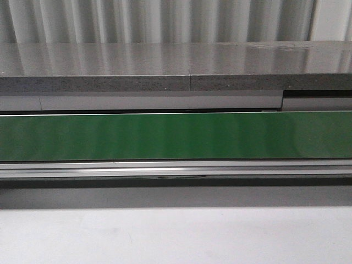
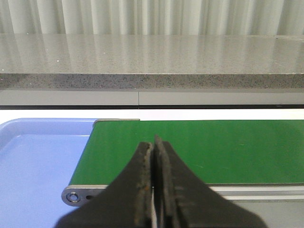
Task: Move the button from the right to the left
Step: 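Move the right gripper down toward the yellow-capped button on the green tray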
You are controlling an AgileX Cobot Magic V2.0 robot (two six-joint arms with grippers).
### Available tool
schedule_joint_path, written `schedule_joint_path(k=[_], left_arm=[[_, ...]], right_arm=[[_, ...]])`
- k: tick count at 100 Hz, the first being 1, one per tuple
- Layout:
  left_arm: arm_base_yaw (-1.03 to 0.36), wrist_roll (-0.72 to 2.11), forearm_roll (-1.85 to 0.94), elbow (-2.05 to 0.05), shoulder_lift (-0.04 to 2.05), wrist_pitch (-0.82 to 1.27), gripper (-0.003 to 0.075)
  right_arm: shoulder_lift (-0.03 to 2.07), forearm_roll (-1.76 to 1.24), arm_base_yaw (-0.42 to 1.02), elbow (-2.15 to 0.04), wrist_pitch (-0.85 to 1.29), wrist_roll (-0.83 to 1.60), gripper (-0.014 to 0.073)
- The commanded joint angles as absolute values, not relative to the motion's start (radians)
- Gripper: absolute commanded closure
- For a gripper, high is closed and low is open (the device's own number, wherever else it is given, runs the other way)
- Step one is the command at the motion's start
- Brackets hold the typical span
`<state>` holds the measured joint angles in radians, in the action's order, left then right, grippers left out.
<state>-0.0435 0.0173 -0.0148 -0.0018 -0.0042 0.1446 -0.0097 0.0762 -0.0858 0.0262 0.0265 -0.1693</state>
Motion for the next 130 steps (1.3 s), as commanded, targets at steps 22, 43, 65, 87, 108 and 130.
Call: schedule_joint_path(k=[22,43,65,87,108,130], left_arm=[[-0.049,0.013,-0.015,0.023,-0.039,0.066,0.074],[-0.049,0.013,-0.015,0.023,-0.039,0.066,0.074],[-0.049,0.013,-0.015,0.023,-0.039,0.066,0.074],[-0.049,0.013,-0.015,0.023,-0.039,0.066,0.074],[-0.049,0.013,-0.015,0.023,-0.039,0.066,0.074],[-0.049,0.013,-0.015,0.023,-0.039,0.066,0.074]], right_arm=[[-0.026,0.09,-0.093,0.01,-0.053,-0.169,0.066],[-0.026,0.09,-0.093,0.01,-0.053,-0.169,0.066],[-0.026,0.09,-0.093,0.01,-0.053,-0.169,0.066],[-0.026,0.09,-0.093,0.002,-0.044,-0.169,0.066],[-0.007,0.108,-0.093,-0.129,0.132,-0.169,0.066],[0.132,0.108,-0.093,-0.292,0.257,-0.169,0.066]])
